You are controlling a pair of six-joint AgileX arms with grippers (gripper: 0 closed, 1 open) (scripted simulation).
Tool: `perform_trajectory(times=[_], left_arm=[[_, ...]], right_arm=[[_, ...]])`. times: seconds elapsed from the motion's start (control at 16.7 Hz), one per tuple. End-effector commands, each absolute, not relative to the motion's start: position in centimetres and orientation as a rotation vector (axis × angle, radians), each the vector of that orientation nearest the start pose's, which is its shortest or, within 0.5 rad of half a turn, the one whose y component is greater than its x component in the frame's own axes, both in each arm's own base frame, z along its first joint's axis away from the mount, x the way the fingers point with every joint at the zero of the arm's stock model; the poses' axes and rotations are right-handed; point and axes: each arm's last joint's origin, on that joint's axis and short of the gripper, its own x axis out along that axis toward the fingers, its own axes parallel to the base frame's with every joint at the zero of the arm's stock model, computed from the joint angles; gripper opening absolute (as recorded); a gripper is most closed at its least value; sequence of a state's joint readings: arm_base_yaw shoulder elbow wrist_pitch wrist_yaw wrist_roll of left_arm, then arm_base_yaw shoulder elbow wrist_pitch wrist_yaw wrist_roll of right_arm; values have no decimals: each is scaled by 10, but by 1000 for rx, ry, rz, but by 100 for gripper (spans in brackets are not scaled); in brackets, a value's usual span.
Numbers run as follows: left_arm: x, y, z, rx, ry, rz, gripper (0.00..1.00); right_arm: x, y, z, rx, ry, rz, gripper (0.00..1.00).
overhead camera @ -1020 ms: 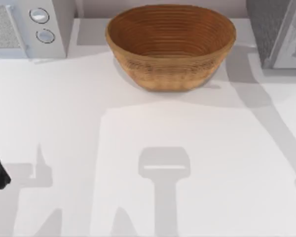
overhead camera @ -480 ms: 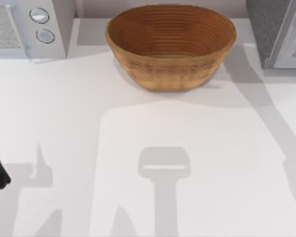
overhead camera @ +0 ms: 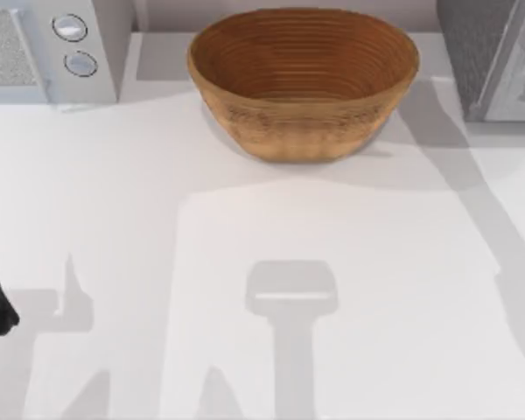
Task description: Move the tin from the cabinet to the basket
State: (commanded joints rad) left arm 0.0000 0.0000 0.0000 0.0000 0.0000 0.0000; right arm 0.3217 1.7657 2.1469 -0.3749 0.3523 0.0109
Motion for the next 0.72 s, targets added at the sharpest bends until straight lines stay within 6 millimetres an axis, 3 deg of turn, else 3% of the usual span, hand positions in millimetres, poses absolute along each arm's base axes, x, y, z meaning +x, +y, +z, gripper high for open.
perform_trajectory(times=[0.72], left_arm=[[106, -1, 160, 0, 0, 0, 100]], right_arm=[[361, 117, 507, -2, -11, -11, 2]])
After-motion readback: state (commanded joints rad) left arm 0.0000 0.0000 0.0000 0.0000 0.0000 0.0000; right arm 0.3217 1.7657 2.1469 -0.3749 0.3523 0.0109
